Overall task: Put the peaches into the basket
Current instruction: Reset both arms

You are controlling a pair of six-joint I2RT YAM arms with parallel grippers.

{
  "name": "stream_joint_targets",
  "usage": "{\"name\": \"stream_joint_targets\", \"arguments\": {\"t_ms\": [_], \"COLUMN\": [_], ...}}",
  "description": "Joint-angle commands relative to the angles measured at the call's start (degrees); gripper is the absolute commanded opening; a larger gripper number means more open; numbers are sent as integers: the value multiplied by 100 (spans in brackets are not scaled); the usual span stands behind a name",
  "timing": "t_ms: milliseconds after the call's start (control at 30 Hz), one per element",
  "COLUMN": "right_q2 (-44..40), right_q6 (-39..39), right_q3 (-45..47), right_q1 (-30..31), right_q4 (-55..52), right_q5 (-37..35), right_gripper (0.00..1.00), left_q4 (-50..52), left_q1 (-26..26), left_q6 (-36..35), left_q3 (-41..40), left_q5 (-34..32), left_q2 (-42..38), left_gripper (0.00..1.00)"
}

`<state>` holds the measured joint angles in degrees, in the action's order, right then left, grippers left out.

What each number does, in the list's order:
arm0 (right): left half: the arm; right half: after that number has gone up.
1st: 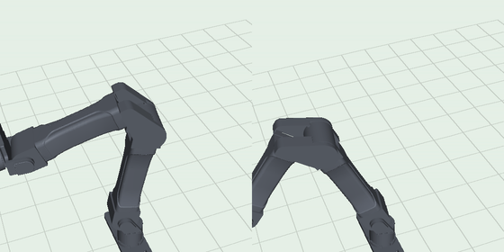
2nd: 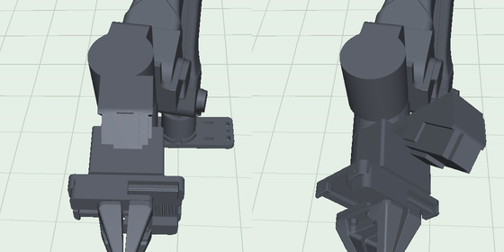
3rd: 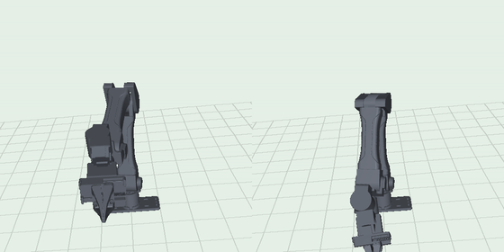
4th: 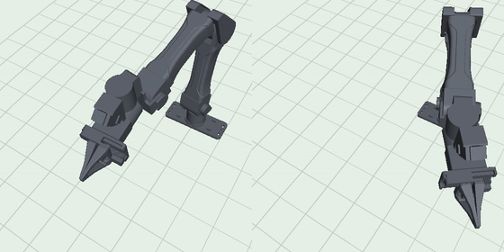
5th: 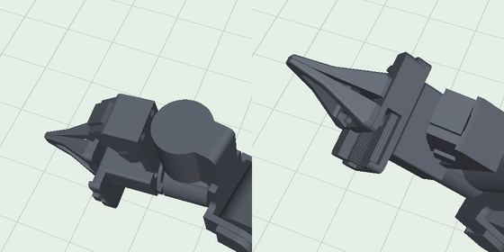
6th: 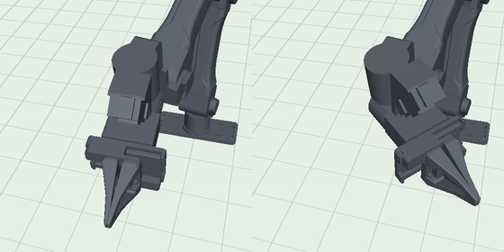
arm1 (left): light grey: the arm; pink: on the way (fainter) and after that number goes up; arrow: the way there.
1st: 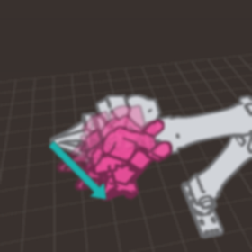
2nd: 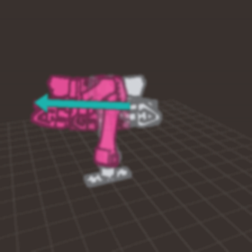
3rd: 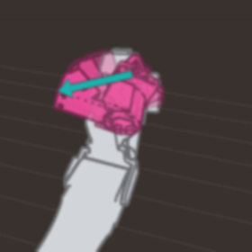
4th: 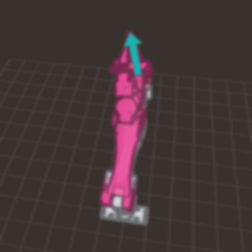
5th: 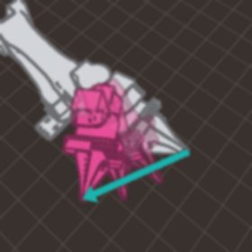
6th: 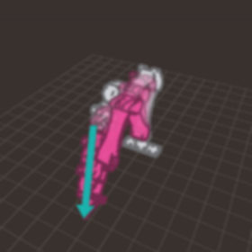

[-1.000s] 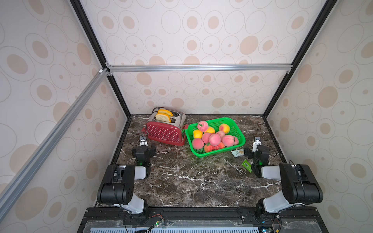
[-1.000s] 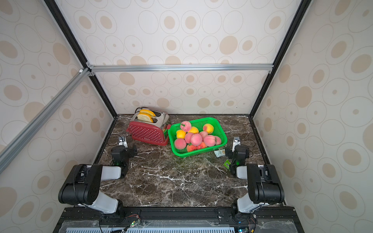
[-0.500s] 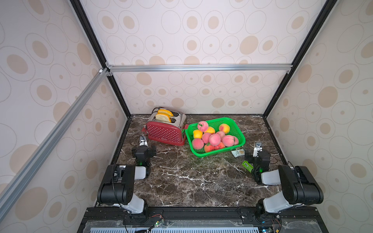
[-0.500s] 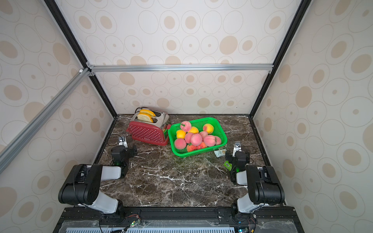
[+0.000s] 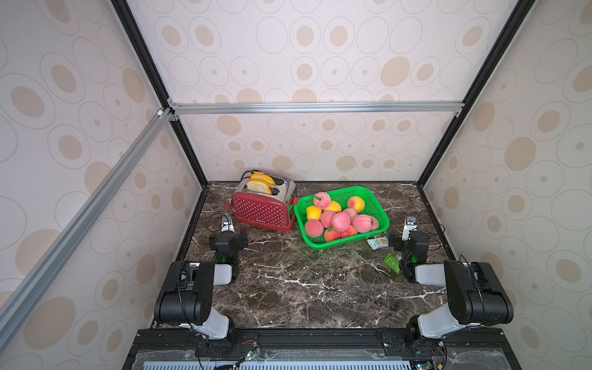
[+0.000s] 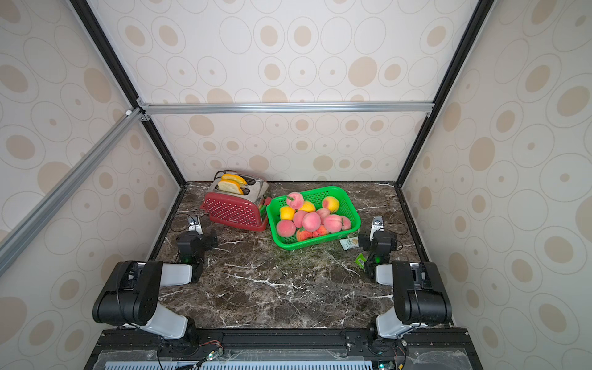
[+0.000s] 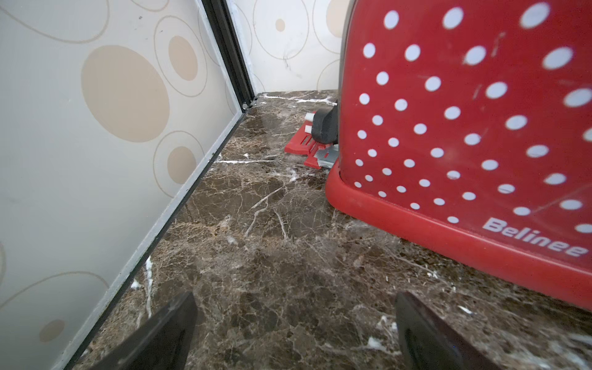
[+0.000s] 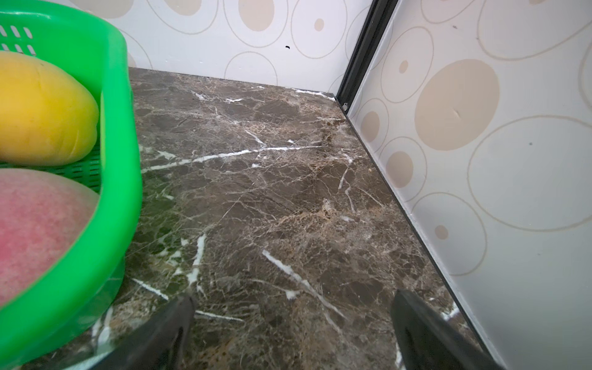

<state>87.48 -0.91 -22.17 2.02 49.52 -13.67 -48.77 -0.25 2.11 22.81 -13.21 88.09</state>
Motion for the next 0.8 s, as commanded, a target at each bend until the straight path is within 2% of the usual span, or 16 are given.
{"name": "stream_joint_targets", "arguments": {"t_ms": [0,767], "right_q2": [32,33], "right_q6": [47,58], "right_q3": [-68,-65], "right_q1": [26,19], "right_q4": [-236,-216], "right_q5": [24,42], "right_gripper": [100,100], "left_q4": [24,40], "left_q1": [25,16], "left_q6": [64,72], "left_q3": [127,138], "left_q5": [-59,-24], "left_q2": [29,32], "left_gripper": [99,99]}}
